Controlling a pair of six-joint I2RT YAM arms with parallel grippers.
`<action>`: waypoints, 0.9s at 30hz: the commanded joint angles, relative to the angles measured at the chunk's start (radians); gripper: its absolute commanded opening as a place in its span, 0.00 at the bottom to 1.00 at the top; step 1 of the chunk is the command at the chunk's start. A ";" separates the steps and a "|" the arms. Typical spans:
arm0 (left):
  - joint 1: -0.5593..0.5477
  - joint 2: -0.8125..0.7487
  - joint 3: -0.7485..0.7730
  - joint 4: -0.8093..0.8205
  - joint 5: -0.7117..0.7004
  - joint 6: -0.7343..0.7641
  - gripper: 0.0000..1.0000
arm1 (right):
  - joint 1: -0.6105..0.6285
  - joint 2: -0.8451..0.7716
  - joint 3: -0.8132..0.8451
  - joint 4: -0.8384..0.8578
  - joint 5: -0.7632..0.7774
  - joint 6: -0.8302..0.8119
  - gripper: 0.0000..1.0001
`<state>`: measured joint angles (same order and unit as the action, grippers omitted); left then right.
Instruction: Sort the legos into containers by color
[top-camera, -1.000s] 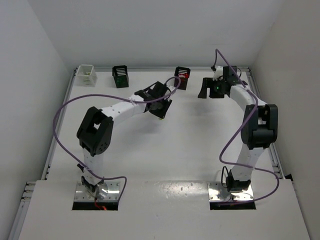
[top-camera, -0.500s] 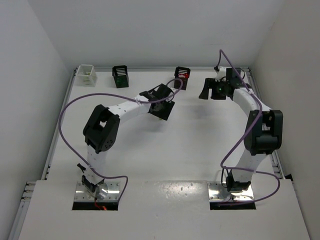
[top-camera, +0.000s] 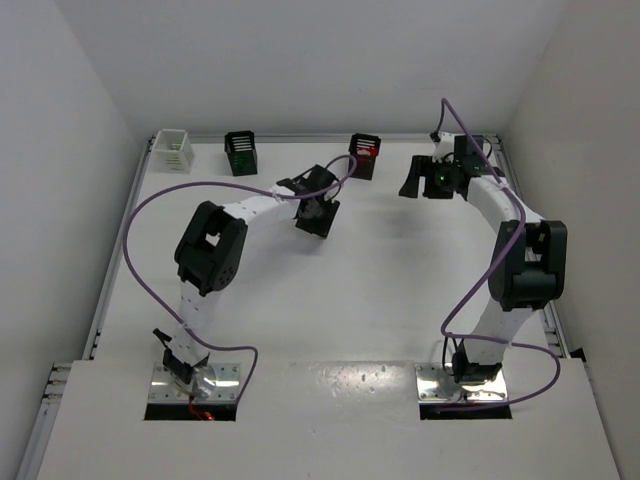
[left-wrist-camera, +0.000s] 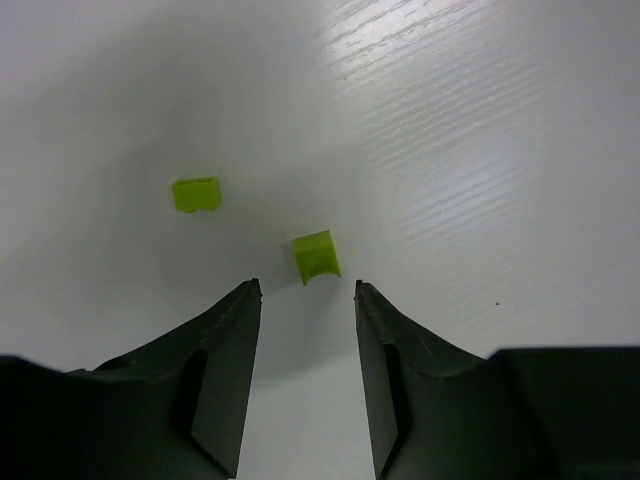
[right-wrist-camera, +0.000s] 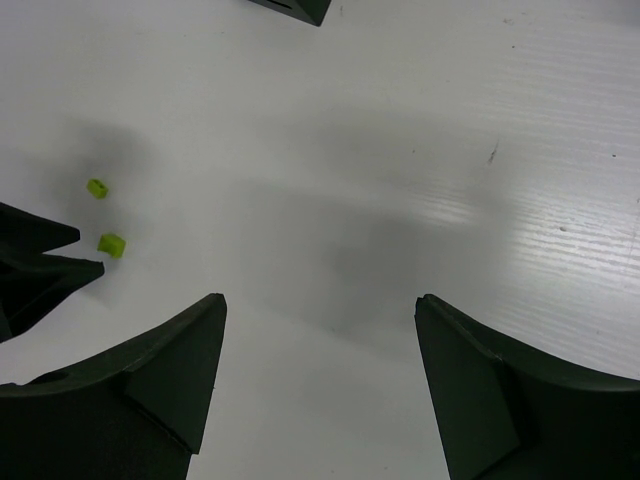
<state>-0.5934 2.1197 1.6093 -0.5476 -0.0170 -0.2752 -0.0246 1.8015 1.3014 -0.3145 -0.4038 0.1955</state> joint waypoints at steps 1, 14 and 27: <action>0.003 0.012 0.055 0.003 0.026 -0.016 0.48 | -0.006 -0.017 0.024 0.035 -0.017 0.005 0.77; 0.003 0.077 0.093 0.003 0.026 -0.007 0.47 | -0.024 0.022 0.052 0.017 -0.017 -0.004 0.77; -0.006 0.095 0.066 0.003 0.046 0.002 0.34 | -0.034 0.061 0.081 0.017 -0.035 -0.004 0.77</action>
<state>-0.5945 2.2002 1.6749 -0.5423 0.0017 -0.2718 -0.0525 1.8542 1.3331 -0.3187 -0.4168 0.1947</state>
